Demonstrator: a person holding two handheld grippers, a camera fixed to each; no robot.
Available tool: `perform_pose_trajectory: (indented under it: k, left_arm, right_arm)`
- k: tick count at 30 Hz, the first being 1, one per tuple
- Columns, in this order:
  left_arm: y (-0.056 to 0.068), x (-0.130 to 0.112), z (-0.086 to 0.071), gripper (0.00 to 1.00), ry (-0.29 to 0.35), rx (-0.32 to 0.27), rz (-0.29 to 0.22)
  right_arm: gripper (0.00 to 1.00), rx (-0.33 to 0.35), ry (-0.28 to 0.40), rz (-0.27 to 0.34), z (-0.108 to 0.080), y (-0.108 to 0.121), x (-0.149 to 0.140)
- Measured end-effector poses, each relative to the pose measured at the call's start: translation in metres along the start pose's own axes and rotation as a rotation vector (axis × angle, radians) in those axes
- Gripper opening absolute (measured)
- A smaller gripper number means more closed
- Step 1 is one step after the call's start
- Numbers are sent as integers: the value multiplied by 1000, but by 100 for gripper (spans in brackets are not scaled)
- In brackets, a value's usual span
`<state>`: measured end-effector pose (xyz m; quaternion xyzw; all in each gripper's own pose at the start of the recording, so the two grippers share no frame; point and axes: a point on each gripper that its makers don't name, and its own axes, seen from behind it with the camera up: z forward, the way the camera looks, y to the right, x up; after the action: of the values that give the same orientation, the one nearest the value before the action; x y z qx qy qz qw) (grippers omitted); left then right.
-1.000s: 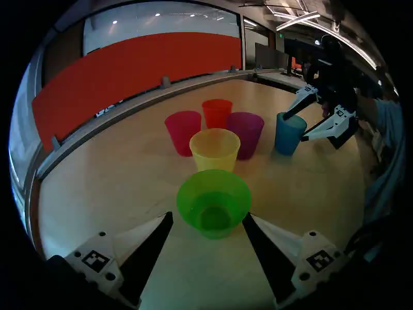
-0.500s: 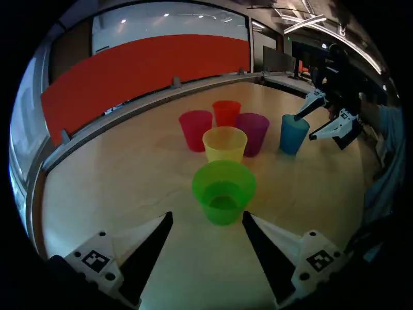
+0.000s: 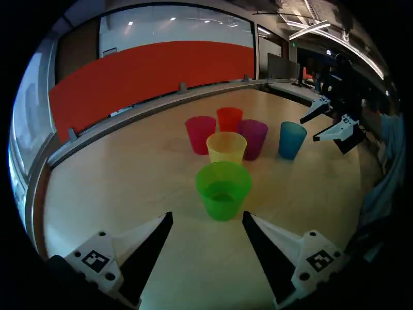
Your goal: Pour water
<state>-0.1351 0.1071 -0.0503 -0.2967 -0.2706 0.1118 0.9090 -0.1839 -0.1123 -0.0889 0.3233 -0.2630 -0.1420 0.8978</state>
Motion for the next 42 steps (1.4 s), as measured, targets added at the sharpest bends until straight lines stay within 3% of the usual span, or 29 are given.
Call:
perform_pose_trajectory:
  k: [8,23,32,42]
  left_arm:
    - [-9,6,-16,100,41,40,-22]
    - [-43,48,-48,100,241,197,-93]
    - [-54,73,-67,100,383,287,-118]
    - [-72,80,-84,100,515,404,-214]
  right_arm:
    - [99,-40,30,-5,-19,9,11]
    - [99,-199,237,45,-46,39,80]
    - [100,-362,347,75,-56,66,95]
    - [99,-541,461,103,-78,90,109]
